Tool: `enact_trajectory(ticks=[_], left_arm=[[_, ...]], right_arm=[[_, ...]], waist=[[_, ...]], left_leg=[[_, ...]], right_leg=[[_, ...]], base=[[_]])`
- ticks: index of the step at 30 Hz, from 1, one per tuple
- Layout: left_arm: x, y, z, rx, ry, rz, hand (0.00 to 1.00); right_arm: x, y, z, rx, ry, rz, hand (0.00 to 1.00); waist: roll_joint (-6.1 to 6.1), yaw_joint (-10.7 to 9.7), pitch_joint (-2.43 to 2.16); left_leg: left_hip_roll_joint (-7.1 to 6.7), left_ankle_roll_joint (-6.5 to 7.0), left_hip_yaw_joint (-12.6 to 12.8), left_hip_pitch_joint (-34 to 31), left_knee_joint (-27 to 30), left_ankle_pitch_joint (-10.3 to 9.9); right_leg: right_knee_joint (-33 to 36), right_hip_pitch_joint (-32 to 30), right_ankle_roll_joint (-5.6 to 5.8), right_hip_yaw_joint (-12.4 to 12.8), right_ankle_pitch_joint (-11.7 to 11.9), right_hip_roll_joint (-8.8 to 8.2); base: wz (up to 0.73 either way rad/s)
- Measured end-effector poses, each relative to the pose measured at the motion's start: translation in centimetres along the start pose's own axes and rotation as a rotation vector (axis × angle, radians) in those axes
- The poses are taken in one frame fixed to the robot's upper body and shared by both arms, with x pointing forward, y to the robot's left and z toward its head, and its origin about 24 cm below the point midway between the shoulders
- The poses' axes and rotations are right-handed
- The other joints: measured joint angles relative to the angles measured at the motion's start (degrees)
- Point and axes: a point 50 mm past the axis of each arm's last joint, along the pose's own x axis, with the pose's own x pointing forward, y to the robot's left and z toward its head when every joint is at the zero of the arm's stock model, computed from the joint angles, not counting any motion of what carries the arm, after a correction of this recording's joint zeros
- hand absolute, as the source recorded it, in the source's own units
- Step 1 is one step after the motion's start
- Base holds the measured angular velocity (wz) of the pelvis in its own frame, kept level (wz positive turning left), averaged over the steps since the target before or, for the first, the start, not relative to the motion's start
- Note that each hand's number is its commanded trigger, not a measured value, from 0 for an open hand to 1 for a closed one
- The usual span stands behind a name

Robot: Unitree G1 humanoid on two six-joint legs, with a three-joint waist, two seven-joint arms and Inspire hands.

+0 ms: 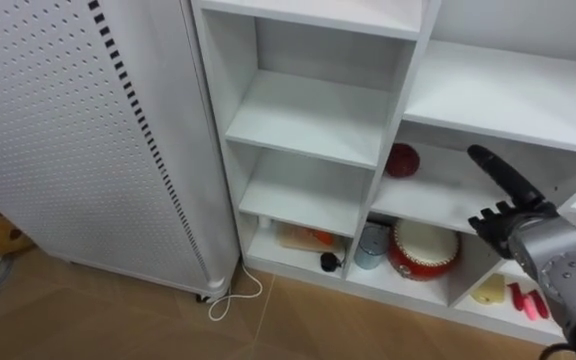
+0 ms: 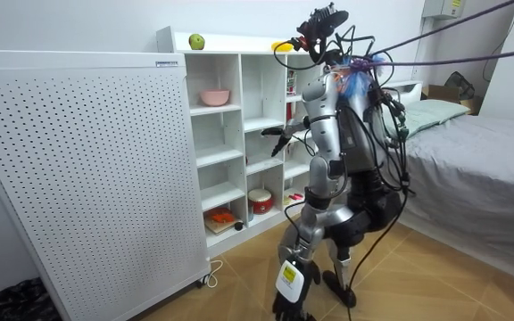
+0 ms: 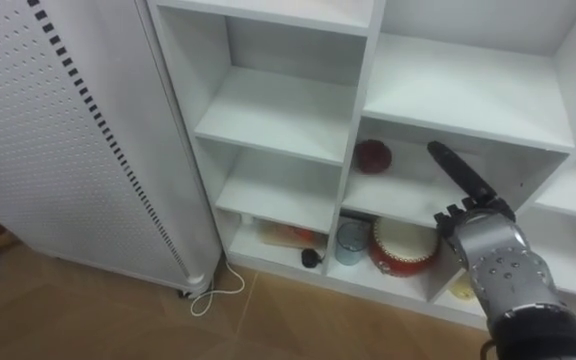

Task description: Arrange fruit in the closet

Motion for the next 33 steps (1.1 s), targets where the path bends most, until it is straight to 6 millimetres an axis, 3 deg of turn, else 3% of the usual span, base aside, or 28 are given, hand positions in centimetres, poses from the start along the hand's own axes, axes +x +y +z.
enact_trajectory(ticks=[9,16,20,26,30,33], left_arm=[[-0.1,-0.2,-0.3,0.026,0.013,-0.001,0.00],[-0.1,-0.2,-0.7,0.049,0.029,-0.034,0.00],[0.0,-0.3,-1.1,0.050,0.049,-0.065,0.00],[0.3,0.2,-1.4,0.050,0.073,-0.121,0.00],[0.6,1.1,-2.0,0.048,0.115,-0.138,0.00],[0.8,1.7,-2.0,0.014,0.124,-0.139,0.00]], right_arm=[[0.1,-0.4,0.1,0.014,0.012,-0.034,0.00],[0.8,-3.7,-0.8,0.042,0.053,-0.030,0.00],[1.6,-7.5,-1.8,-0.008,0.081,-0.047,0.00],[1.6,-14.4,-3.3,-0.304,0.130,-0.091,0.00],[0.6,-19.1,-4.7,-0.626,0.233,-0.077,0.00],[-0.4,-22.0,-5.9,-0.921,0.334,-0.047,0.00]], waist=[[0.27,0.44,-0.18],[0.36,1.24,-0.23],[0.35,1.19,-0.23],[0.37,0.98,-0.26],[0.42,0.76,-0.39],[0.83,-0.44,-1.05]], left_leg=[[-0.26,0.50,0.24,3.85,-1.96,-0.28],[0.14,0.47,0.24,8.22,-4.52,-0.28],[0.65,0.38,0.45,11.63,-6.93,-0.23],[1.10,-0.16,0.87,18.10,-12.33,0.33],[2.07,-0.73,1.52,23.72,-17.31,0.73],[2.87,-0.91,2.01,26.37,-20.41,1.05]], right_leg=[[-2.34,3.77,1.05,0.43,0.35,0.41],[-5.38,8.17,1.46,0.32,0.62,1.22],[-8.09,11.52,1.61,0.25,0.91,2.00],[-13.30,17.40,1.65,0.33,1.91,3.01],[-18.67,22.57,1.36,0.22,3.22,4.25],[-22.53,25.42,1.23,-0.42,4.18,5.01]], base=[[-0.01],[0.00],[-0.03],[-0.04],[-0.14],[-0.09]])
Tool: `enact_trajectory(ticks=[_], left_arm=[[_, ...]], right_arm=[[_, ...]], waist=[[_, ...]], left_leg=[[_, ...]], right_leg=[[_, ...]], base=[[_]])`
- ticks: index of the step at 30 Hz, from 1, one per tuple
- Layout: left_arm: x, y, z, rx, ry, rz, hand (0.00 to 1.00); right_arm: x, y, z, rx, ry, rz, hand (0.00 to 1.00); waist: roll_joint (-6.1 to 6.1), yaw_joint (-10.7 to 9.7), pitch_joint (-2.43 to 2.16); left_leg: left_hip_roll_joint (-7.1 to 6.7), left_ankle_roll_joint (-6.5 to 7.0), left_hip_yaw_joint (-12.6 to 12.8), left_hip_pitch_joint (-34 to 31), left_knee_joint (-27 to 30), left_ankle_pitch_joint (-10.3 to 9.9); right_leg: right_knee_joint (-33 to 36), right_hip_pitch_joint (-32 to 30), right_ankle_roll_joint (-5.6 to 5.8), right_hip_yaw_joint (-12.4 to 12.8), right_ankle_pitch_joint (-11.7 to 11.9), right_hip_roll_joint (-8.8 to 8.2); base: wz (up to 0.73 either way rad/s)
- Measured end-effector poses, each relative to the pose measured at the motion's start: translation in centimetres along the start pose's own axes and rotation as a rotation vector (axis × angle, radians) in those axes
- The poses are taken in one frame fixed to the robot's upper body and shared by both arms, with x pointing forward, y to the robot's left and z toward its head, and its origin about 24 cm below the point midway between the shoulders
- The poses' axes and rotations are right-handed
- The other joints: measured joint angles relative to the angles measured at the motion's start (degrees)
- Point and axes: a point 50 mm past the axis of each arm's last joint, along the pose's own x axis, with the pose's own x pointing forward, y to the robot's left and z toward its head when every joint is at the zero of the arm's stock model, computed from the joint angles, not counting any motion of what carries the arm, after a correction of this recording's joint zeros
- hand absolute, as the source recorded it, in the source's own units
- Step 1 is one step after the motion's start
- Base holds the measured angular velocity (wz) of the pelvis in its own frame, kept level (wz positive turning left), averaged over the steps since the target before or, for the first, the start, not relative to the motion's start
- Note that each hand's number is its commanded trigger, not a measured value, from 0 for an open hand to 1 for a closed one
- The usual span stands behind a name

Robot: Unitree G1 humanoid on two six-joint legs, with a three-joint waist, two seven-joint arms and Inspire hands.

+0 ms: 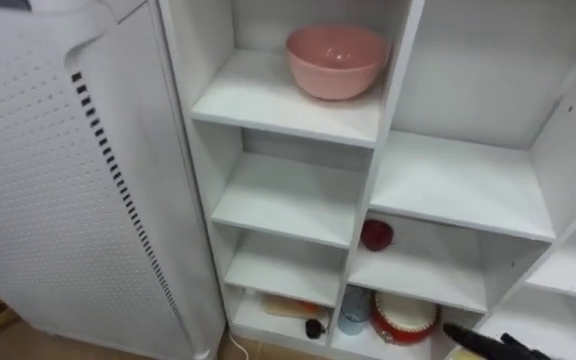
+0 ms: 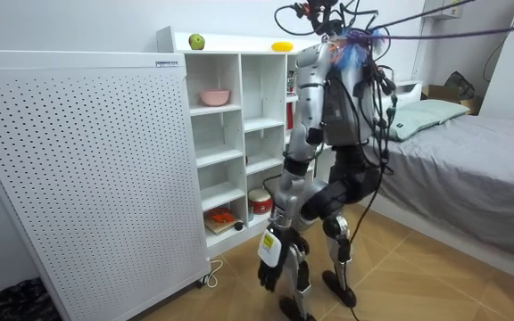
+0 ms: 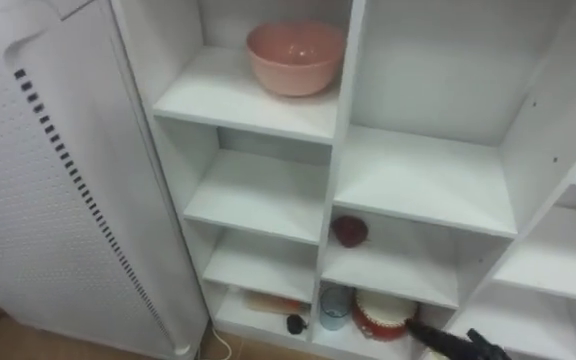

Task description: Arrange fruit in the closet

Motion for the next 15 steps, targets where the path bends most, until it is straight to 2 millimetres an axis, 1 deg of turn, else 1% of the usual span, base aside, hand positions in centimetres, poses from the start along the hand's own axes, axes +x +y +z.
enact_trajectory(ticks=[1,2,3,4,5,7,8,10,11,12,13,15], left_arm=[[0.0,0.2,-0.2,-0.005,0.007,0.003,0.00],[0.0,0.5,0.0,-0.009,0.002,0.010,0.00],[0.0,0.6,0.0,-0.032,0.002,0.010,0.00],[0.0,0.5,-0.1,-0.044,0.003,0.008,0.00],[0.0,0.5,-0.1,-0.046,0.001,0.007,0.00],[0.0,0.6,-0.1,-0.058,-0.014,0.008,0.00],[0.0,0.6,-0.1,-0.066,-0.019,0.008,0.00],[-0.1,0.4,-0.8,-0.083,-0.027,0.008,0.00],[-0.1,0.4,-1.0,-0.084,-0.025,0.007,0.00],[-0.2,0.1,-1.7,-0.106,-0.019,0.003,0.00],[-0.2,-0.1,-2.0,-0.119,-0.016,0.000,0.00],[-0.5,-0.7,-3.4,-0.169,-0.006,-0.009,0.00]], right_arm=[[-0.1,-0.2,-0.8,-0.052,0.024,0.008,0.00],[-0.3,-0.6,-2.5,-0.129,0.070,0.023,0.00],[-0.7,-1.0,-4.2,-0.186,0.105,0.044,0.00],[-1.1,-1.3,-5.9,-0.248,0.140,0.064,0.00],[-1.4,-1.3,-6.7,-0.272,0.157,0.075,0.00],[-2.7,-2.2,-10.6,-0.363,0.249,0.108,0.00],[-3.1,-2.5,-11.6,-0.376,0.275,0.113,0.00],[-4.7,-3.9,-14.8,-0.414,0.372,0.111,0.00],[-5.1,-4.2,-15.5,-0.413,0.392,0.105,0.00],[-5.9,-4.7,-16.8,-0.404,0.426,0.096,0.00],[-6.3,-5.0,-17.5,-0.400,0.443,0.090,0.00],[-8.4,-6.7,-20.4,-0.328,0.527,0.031,0.00]], waist=[[-0.02,-0.14,-0.14],[0.09,-0.77,-0.65],[0.36,-0.96,-1.31],[0.67,-1.30,-1.68],[0.81,-1.76,-1.85],[0.97,-2.44,-2.44],[0.98,-2.74,-2.53],[0.74,-4.20,-2.84],[0.68,-4.76,-2.93],[0.70,-5.16,-2.96],[0.70,-5.33,-2.95],[0.69,-6.78,-2.95]], left_leg=[[0.09,-0.05,0.02,0.70,-0.74,0.11],[0.26,-0.16,0.06,2.15,-2.43,0.36],[0.46,-0.20,0.28,3.99,-4.06,0.49],[0.55,-0.15,0.79,6.13,-5.67,0.57],[0.60,-0.12,1.17,7.02,-6.36,0.60],[0.49,-0.11,1.73,11.78,-9.68,0.83],[0.33,-0.10,1.74,13.04,-10.51,0.91],[-0.32,-0.01,2.24,18.59,-14.85,1.86],[-0.34,0.01,2.56,19.84,-15.80,1.93],[-0.31,-0.03,2.93,22.36,-17.50,2.10],[-0.29,-0.06,2.96,23.46,-18.27,2.16],[-0.25,-0.14,3.01,27.79,-21.05,2.27]], right_leg=[[-0.88,0.76,0.00,-0.14,0.23,0.17],[-2.76,2.21,0.08,-0.12,1.10,0.66],[-4.81,4.06,0.15,-0.36,1.60,0.93],[-6.60,6.26,0.37,-0.71,1.85,0.98],[-7.38,7.25,0.49,-0.81,1.92,1.04],[-10.94,11.88,1.06,-0.69,2.38,1.41],[-11.82,13.12,1.19,-0.67,2.47,1.45],[-15.06,18.32,1.89,-0.71,2.93,1.30],[-15.90,19.36,1.99,-0.67,3.05,1.33],[-17.89,21.84,2.15,-0.59,3.54,1.60],[-19.00,23.06,2.24,-0.75,3.84,1.79],[-23.47,28.33,2.71,-1.66,4.85,2.42]], base=[[0.00],[-0.05],[-0.08],[-0.07],[0.00],[0.00],[0.05],[0.03],[-0.08],[-0.10],[-0.07],[0.03]])
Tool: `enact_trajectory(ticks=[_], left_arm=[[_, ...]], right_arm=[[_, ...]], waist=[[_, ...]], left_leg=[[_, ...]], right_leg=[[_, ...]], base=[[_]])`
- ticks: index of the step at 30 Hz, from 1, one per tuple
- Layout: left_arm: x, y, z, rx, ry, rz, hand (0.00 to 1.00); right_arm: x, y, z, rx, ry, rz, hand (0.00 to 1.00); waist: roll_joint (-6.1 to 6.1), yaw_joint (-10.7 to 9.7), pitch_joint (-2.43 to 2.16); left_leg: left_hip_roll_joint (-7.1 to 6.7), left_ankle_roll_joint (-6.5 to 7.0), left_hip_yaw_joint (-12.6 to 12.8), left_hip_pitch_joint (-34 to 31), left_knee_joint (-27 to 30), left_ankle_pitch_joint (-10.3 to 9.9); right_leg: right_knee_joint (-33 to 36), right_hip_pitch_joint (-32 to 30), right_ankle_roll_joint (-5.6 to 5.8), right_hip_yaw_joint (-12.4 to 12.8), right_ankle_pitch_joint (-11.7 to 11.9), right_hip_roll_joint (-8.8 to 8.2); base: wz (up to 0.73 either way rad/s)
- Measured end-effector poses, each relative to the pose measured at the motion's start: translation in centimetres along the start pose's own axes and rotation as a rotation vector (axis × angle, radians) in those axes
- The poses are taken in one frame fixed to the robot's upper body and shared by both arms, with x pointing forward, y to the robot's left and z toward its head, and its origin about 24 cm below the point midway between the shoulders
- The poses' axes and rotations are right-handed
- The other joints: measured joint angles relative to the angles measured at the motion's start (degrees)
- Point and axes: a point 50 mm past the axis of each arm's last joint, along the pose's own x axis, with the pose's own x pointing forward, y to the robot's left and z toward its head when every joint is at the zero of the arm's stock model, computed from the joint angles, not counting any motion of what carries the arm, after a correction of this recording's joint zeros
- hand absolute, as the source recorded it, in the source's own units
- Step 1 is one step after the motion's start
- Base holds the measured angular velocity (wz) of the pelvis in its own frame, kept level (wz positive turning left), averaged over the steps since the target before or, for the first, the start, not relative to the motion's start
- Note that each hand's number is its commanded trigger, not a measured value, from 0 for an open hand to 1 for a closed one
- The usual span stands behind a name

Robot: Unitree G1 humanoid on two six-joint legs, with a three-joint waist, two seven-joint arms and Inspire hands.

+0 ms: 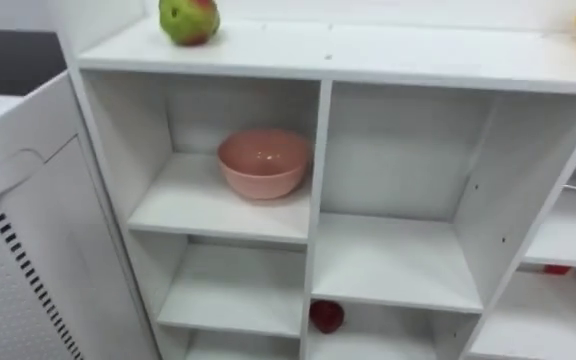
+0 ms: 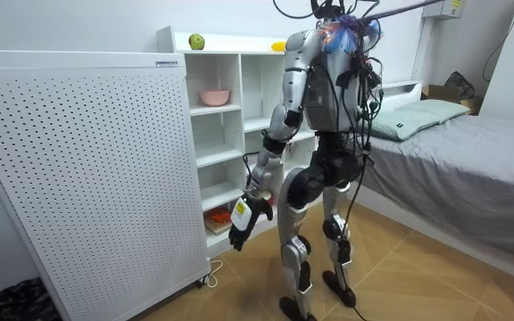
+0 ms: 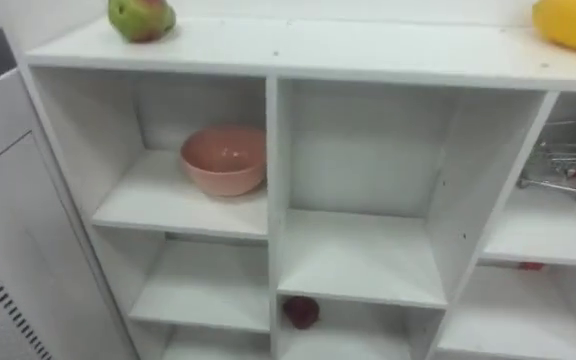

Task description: Arrange fruit in the closet

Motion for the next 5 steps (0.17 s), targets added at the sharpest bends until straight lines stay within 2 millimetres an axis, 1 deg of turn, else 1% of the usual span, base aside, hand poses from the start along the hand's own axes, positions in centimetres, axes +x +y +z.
enact_trajectory(ticks=[1,2,3,4,5], left_arm=[[-0.1,-0.2,-0.7,-0.019,0.013,0.000,0.00],[-0.2,-0.2,-1.1,-0.035,0.023,0.001,0.00],[-0.3,-0.3,-1.9,-0.060,0.041,0.007,0.00],[-0.5,-0.4,-2.5,-0.078,0.051,0.011,0.00],[-0.6,-0.4,-3.1,-0.083,0.063,0.011,0.00]], right_arm=[[-0.1,-0.2,-1.5,0.061,0.036,-0.021,0.00],[-0.2,-0.2,-2.4,0.107,0.054,-0.037,0.00],[-0.4,-0.1,-3.8,0.175,0.089,-0.059,0.00],[-0.5,0.1,-4.6,0.225,0.108,-0.068,0.00],[-0.5,0.2,-4.9,0.245,0.112,-0.072,0.00]], waist=[[0.01,-0.34,0.07],[0.03,-0.49,0.08],[0.17,-0.90,0.28],[0.10,-1.32,0.38],[0.14,-1.37,0.46]], left_leg=[[-0.05,-0.01,0.02,1.59,-0.91,0.00],[-0.05,-0.01,0.03,2.47,-1.40,0.01],[-0.10,-0.01,0.05,4.01,-2.24,0.01],[-0.14,-0.02,0.09,5.17,-2.67,0.01],[-0.14,-0.02,0.18,5.49,-2.80,0.01]], right_leg=[[-1.42,1.84,0.17,-0.21,0.30,0.18],[-2.23,2.91,0.25,-0.33,0.49,0.28],[-3.47,4.65,0.35,-0.47,0.73,0.42],[-4.09,5.81,0.38,-0.36,0.76,0.49],[-4.26,6.17,0.40,-0.24,0.78,0.53]], base=[[0.05],[0.00],[0.00],[-0.03],[-0.04]])
